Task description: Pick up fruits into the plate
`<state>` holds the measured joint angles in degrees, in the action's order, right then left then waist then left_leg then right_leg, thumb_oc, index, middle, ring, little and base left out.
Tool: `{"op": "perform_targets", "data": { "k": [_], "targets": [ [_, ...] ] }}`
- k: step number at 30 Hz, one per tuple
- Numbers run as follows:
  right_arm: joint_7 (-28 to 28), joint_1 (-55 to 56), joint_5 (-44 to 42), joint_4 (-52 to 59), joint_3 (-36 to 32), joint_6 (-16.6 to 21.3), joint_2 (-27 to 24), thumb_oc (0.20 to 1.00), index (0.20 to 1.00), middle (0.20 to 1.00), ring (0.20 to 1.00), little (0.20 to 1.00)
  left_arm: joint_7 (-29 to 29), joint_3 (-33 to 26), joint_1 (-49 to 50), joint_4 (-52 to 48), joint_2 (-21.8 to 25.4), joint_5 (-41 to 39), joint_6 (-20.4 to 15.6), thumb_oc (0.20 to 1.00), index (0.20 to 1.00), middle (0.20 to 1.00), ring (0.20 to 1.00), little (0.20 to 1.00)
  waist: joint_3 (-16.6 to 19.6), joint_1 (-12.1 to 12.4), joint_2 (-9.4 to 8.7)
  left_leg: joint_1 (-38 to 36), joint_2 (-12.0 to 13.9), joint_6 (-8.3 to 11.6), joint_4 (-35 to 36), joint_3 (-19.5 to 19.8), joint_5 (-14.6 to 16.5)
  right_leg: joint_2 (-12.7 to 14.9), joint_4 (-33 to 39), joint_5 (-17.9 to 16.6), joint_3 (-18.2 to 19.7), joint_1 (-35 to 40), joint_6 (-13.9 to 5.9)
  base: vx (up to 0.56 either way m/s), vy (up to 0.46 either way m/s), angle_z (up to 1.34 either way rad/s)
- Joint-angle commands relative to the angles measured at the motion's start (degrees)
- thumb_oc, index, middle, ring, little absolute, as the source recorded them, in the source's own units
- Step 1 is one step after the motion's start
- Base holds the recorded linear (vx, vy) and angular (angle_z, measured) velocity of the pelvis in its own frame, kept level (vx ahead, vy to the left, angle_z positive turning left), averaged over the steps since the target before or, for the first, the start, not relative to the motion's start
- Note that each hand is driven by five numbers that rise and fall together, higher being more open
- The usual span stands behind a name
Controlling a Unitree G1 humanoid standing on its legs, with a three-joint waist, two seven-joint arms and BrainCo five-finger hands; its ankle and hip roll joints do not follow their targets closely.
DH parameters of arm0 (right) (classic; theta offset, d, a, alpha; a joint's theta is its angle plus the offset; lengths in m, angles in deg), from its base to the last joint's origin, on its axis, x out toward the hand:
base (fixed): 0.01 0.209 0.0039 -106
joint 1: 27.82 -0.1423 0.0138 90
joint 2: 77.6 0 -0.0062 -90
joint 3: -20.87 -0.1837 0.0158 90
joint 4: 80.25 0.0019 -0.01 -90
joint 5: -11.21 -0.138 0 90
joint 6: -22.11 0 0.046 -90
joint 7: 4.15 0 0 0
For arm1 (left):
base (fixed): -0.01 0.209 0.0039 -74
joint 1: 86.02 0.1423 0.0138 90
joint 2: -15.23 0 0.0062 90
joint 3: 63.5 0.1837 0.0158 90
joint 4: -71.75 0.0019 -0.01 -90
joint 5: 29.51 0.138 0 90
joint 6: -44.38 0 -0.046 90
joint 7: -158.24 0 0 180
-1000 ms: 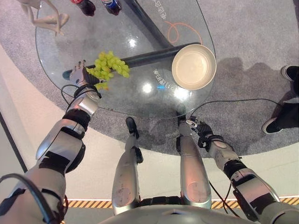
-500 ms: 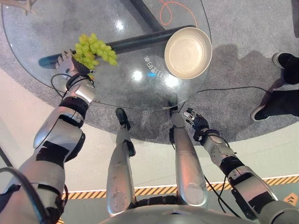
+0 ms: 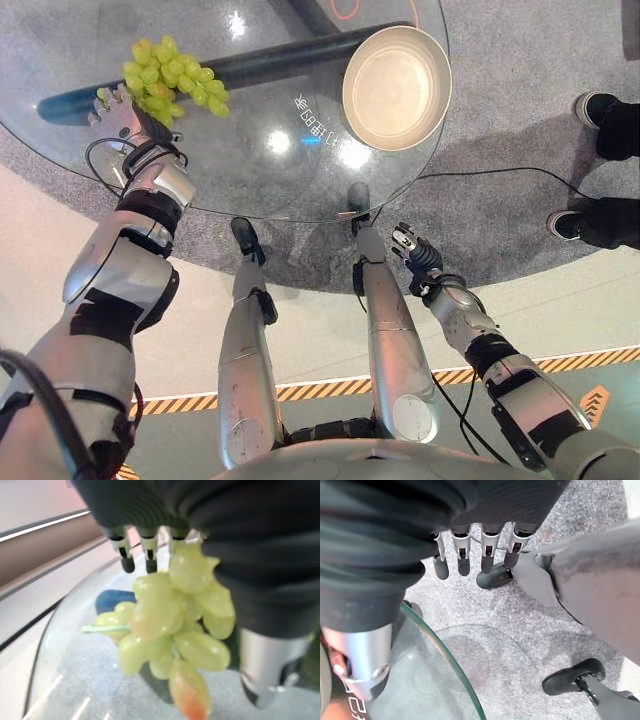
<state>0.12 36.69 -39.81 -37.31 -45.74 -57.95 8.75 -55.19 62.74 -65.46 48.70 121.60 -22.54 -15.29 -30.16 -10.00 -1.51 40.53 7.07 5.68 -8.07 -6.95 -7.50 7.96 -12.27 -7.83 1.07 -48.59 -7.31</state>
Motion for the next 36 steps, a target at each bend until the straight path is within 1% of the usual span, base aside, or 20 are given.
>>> {"op": "perform_targets", "data": {
  "k": [1, 2, 3, 4, 5, 12, 28, 36],
  "targets": [
    [0.7, 2.5, -2.8, 3.2, 1.1, 1.8, 1.7, 1.0, 1.0, 1.0, 1.0, 1.0, -0.5, -0.5, -1.6, 3.8, 4.6, 3.0, 1.3, 1.0, 1.0, 1.0, 1.0, 1.0, 0.4, -0.1, -2.79, 3.4, -4.9, -2.23, -7.1, 3.1, 6.0, -6.5, -4.3, 3.1, -0.7, -0.7, 3.23, 0.0, 0.0, 0.0],
    [0.8, 2.5, -2.9, 3.1, 1.1, 1.9, 1.7, 1.0, 1.0, 1.0, 1.0, 1.0, -0.6, -0.4, -1.7, 3.9, 4.5, 3.0, 1.3, 1.0, 1.0, 1.0, 1.0, 1.0, 0.4, -0.2, -2.81, 3.5, -4.9, -2.22, -7.1, 3.1, 6.0, -6.6, -4.3, 3.1, -0.6, -0.8, 3.23, 0.0, 0.0, 0.0],
    [0.6, 2.4, -2.9, 3.4, 1.1, 2.0, 1.8, 1.0, 1.0, 1.0, 1.0, 1.0, -1.0, -0.4, -1.8, 3.9, 4.4, 3.0, 1.3, 0.944, 0.944, 0.944, 0.944, 0.944, 0.4, -0.2, -2.88, 3.8, -5.0, -2.24, -7.2, 3.1, 6.1, -6.6, -4.3, 3.0, -0.6, -1.1, 3.22, 0.0, 0.0, 0.0],
    [0.6, 2.4, -2.9, 3.4, 1.1, 1.9, 1.9, 1.0, 1.0, 1.0, 1.0, 1.0, -1.0, -0.4, -1.9, 3.9, 4.4, 3.2, 1.3, 0.796, 0.796, 0.796, 0.796, 0.796, 0.4, -0.2, -2.89, 3.9, -5.0, -2.25, -7.3, 3.2, 6.1, -6.6, -4.3, 2.9, -0.6, -1.2, 3.21, 0.0, 0.0, 0.0],
    [0.9, 2.2, -3.2, 3.3, 1.2, 2.1, 1.8, 1.0, 1.0, 1.0, 1.0, 1.0, -1.5, -0.3, -2.1, 4.0, 4.3, 3.0, 1.0, 0.2, 0.2, 0.2, 0.2, 0.2, 0.4, -0.3, -2.96, 4.1, -5.0, -2.21, -7.2, 3.1, 6.0, -6.7, -4.2, 2.8, -0.6, -1.4, 3.24, 0.0, 0.0, 0.0],
    [1.3, 2.3, -3.7, 3.8, 1.1, 2.0, 1.7, 1.0, 1.0, 1.0, 1.0, 1.0, -0.5, 0.2, -2.9, 4.0, 4.7, 2.9, 1.2, 0.2, 0.2, 0.2, 0.2, 0.2, 0.4, -0.4, -2.98, 4.3, -5.2, -2.13, -7.0, 3.1, 6.1, -6.7, -3.8, 2.7, -0.7, -1.6, 3.21, 0.0, 0.0, 0.0],
    [1.3, 2.7, -3.8, 4.3, 0.8, 3.0, 2.0, 1.0, 1.0, 1.0, 1.0, 1.0, -0.6, -0.1, -2.3, 2.7, 4.5, 3.2, 1.2, 0.2, 0.2, 0.2, 0.2, 0.2, 0.4, -0.1, -2.77, 3.8, -5.5, -2.21, -6.6, 3.2, 6.0, -6.6, -3.6, 2.6, -1.1, -1.1, 3.18, 0.0, 0.0, 0.0],
    [1.6, 2.9, -3.4, 4.5, 0.8, 3.6, 1.8, 1.0, 1.0, 1.0, 1.0, 1.0, -1.1, -0.1, -2.0, 0.9, 4.6, 2.6, -1.3, 0.2, 0.2, 0.2, 0.2, 0.2, 0.4, 0.5, -2.18, 1.2, -5.5, -2.4, -5.4, 3.0, 5.6, -6.6, -3.8, 3.1, -1.3, 1.0, 3.24, 0.0, 0.0, 0.0]
  ]
}}
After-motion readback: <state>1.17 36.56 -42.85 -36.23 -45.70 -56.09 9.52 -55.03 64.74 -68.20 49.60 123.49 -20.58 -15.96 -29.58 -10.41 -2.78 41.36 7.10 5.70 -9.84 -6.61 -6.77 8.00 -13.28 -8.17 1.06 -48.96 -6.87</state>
